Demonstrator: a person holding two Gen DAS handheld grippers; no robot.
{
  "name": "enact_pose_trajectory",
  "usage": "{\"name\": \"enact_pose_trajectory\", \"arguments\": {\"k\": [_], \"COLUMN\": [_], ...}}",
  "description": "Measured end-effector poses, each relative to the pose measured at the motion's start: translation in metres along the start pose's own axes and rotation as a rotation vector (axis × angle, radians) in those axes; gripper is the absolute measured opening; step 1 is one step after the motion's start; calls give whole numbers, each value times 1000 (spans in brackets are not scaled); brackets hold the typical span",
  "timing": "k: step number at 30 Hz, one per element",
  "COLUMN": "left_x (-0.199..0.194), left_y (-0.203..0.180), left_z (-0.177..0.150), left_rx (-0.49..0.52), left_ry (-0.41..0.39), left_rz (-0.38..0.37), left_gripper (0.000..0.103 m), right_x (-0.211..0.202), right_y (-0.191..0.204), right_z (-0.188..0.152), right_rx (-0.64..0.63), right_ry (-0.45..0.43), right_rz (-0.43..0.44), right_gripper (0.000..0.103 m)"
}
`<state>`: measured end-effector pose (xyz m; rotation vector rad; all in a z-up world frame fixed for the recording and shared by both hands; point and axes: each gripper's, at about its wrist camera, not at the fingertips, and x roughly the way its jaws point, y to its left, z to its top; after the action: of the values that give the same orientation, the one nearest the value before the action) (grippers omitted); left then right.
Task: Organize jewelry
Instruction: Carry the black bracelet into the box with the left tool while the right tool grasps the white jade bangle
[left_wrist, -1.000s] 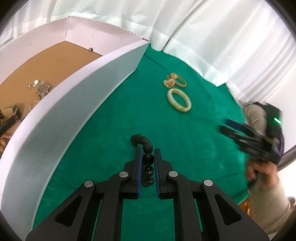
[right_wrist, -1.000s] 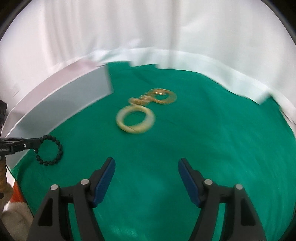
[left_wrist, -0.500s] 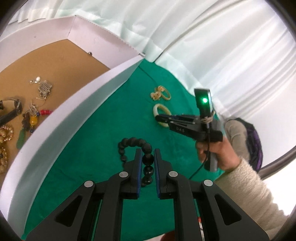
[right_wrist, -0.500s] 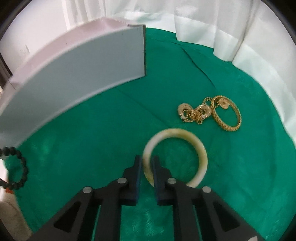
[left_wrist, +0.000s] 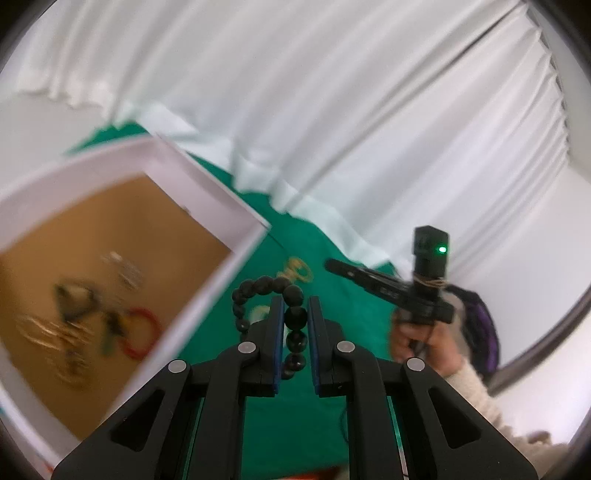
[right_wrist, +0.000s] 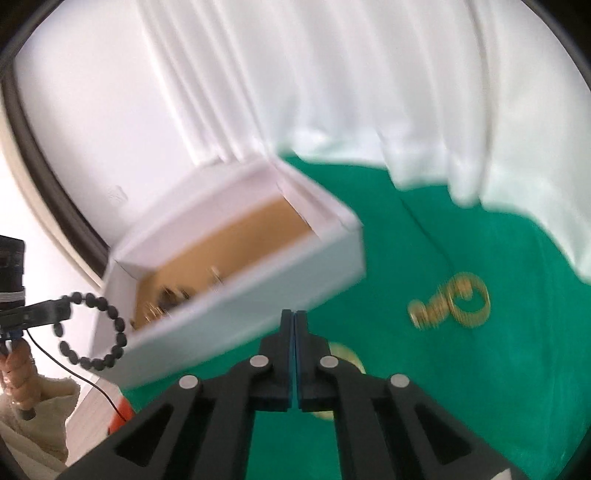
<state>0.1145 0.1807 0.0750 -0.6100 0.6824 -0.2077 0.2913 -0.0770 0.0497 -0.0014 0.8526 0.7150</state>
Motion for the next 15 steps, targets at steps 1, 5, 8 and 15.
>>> {"name": "enact_pose_trajectory", "arguments": {"k": [1,5,8,15], "left_x": [-6,-23,-26,-21], "left_y": [5,20,27,43], "left_z": [3,3,-1,-6], "left_rx": [-7,-22,-31,-65], "left_ry": [-13,-22,-23,-1], "left_rz": [21,51,51,64], "left_gripper": [10,10,10,10], "right_x": [1,38,73,139], "right_y": [7,17,17,28], "right_z": [4,-2,-41,-112], "right_rx": [-14,-69,-71,-151], "right_ry": [16,157,285,393], "right_rz": [-3,-83,-87,-180], "right_gripper": [1,14,55,31]}}
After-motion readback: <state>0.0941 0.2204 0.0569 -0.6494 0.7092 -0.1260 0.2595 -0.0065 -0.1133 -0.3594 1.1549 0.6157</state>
